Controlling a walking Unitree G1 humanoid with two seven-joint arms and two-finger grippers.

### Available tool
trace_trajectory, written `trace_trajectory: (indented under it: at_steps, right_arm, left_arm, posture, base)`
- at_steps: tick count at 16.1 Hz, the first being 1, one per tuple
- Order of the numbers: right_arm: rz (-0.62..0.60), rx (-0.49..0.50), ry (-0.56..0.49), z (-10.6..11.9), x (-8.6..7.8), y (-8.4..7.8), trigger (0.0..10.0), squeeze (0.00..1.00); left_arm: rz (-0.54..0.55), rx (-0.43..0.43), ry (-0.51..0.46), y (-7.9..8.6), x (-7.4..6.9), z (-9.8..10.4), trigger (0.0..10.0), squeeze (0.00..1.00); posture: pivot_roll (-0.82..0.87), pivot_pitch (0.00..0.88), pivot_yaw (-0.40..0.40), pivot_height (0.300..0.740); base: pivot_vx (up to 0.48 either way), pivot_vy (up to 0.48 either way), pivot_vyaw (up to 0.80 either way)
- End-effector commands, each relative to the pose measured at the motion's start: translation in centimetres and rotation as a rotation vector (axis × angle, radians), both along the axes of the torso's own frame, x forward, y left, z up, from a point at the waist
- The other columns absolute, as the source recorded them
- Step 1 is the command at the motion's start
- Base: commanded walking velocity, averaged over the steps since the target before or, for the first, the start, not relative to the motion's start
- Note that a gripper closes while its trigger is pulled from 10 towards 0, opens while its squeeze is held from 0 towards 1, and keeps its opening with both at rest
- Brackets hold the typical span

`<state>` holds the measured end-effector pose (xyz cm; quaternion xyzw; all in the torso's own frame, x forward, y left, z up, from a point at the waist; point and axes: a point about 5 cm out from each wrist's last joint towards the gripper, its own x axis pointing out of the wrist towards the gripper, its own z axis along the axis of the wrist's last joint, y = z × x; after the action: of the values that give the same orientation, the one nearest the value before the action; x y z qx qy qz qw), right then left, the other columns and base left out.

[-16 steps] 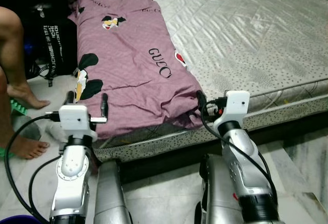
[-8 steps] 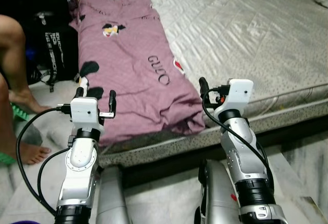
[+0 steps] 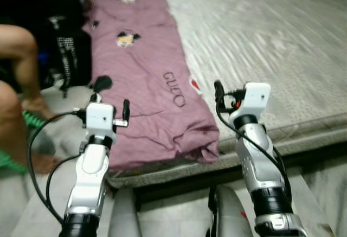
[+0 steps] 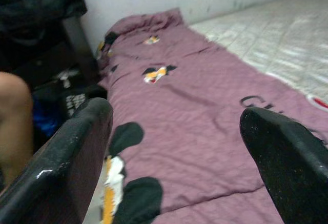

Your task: Clean up the room

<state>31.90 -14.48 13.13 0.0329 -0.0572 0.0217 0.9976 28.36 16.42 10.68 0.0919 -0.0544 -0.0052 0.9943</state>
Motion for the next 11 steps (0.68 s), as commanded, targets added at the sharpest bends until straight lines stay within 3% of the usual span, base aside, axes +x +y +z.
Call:
trace_trajectory:
  at_steps: [1,3,6,11]
  right_arm:
    - [0.005,-0.009,0.018,-0.6,-0.3,0.1,10.0,0.00]
    - [0.006,-0.019,0.034,-1.1,-0.8,0.0,10.0,0.00]
    - [-0.020,-0.048,0.054,-1.7,-1.2,-0.3,10.0,0.00]
    - [-0.034,-0.065,0.046,-1.8,-1.5,-0.7,10.0,0.00]
  left_arm:
    - [0.011,0.013,-0.004,0.5,0.0,0.1,10.0,0.00]
    - [-0.004,0.035,-0.005,0.3,0.1,0.2,10.0,0.00]
    - [0.022,0.091,-0.014,0.2,0.4,0.4,10.0,0.00]
    - [-0.004,0.079,-0.013,0.1,0.7,0.4,10.0,0.00]
  posture:
    - [0.03,0.000,0.057,0.693]
    - [0.03,0.000,0.057,0.716]
    - [0.02,0.000,0.060,0.716]
    - [0.02,0.000,0.063,0.740]
  base:
    - [0.000,0.000,0.00]
    - [0.000,0.000,0.00]
    - [0.000,0.000,0.00]
    - [0.000,0.000,0.00]
